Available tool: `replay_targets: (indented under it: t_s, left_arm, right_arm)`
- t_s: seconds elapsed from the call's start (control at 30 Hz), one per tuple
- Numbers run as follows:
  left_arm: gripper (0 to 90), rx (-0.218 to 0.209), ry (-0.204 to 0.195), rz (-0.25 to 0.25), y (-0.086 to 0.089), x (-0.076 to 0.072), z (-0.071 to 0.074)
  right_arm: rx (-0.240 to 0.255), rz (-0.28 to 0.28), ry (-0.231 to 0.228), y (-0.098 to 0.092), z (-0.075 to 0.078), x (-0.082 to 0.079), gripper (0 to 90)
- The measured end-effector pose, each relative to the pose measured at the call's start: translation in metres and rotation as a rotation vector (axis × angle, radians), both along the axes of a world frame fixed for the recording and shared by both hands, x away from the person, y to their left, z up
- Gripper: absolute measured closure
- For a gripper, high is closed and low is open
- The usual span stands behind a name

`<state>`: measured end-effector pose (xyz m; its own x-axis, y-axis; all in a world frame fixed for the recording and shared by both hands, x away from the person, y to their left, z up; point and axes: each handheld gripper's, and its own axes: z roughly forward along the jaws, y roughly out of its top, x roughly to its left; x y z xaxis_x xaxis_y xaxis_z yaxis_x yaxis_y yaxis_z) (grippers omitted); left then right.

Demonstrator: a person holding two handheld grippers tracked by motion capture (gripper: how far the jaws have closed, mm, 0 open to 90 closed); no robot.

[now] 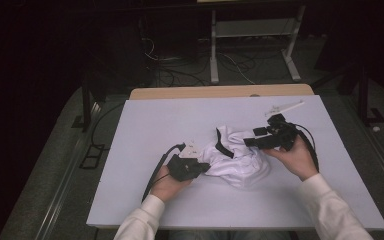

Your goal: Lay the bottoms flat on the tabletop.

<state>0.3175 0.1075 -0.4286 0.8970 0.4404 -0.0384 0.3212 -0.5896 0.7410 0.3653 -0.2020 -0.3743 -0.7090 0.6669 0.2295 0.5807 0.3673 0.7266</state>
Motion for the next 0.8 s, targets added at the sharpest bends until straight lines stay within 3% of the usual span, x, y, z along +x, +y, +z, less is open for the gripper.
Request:
replay_targets:
  t_s: [0.1,0.17,0.27,0.37,0.6,0.63,0.73,0.77,0.8]
  left_arm:
    - [87.2,0.017,-0.009,-0.015,-0.001,-0.002,-0.001]
    - [87.1,0.021,-0.013,-0.021,-0.001,-0.001,-0.001]
    - [86.9,0.021,-0.010,-0.022,-0.001,-0.001,-0.002]
    - [86.9,0.021,-0.009,-0.024,-0.002,-0.001,-0.002]
    - [86.8,0.022,-0.014,-0.032,-0.001,-0.001,-0.003]
    - [86.8,0.028,-0.013,-0.034,-0.001,0.000,-0.004]
    - [86.7,0.029,-0.010,-0.033,-0.001,0.001,-0.005]
    - [86.8,0.028,-0.009,-0.033,-0.001,0.001,-0.005]
    - [86.8,0.029,-0.009,-0.033,-0.001,0.001,-0.005]
  right_arm:
    - [-0.008,0.007,-0.008,0.012,0.003,0.010,31.5]
    - [-0.044,0.018,0.005,0.031,0.002,0.028,27.2]
    - [-0.061,0.023,0.020,0.041,0.000,0.037,25.6]
    - [-0.134,0.037,0.064,0.064,-0.005,0.058,21.4]
    - [-0.209,0.016,0.119,0.080,-0.017,0.077,20.4]
    - [-0.222,0.007,0.162,0.080,-0.024,0.081,22.3]
    - [-0.242,0.010,0.196,0.080,-0.030,0.083,28.7]
    - [-0.250,0.028,0.215,0.079,-0.034,0.083,43.6]
    - [-0.245,0.034,0.218,0.078,-0.035,0.083,50.7]
